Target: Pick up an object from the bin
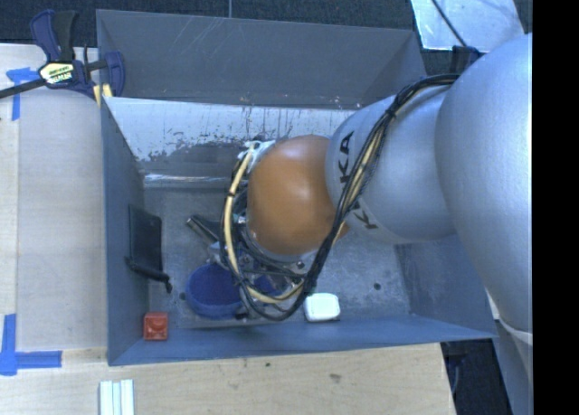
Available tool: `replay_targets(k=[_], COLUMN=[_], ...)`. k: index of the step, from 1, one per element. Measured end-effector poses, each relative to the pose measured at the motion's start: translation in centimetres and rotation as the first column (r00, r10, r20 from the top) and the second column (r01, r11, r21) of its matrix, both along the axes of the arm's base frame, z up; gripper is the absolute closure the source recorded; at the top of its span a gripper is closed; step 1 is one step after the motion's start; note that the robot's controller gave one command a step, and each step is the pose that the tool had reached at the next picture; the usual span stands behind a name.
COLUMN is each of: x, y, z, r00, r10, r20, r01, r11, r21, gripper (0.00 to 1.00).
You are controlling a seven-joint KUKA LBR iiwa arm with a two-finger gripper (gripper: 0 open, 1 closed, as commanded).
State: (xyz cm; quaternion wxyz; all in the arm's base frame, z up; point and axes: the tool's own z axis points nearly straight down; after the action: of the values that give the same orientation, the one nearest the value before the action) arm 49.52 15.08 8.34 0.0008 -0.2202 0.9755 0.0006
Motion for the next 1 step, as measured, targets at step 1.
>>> replay_targets(k=[1], x=[4.83], y=[-0.48], z=[10.44], r00=[1.000], r10=[-0.003], r20=[0.011], r01=[0.003], r11=[1.000], r21=[0.002], gripper=[1.00])
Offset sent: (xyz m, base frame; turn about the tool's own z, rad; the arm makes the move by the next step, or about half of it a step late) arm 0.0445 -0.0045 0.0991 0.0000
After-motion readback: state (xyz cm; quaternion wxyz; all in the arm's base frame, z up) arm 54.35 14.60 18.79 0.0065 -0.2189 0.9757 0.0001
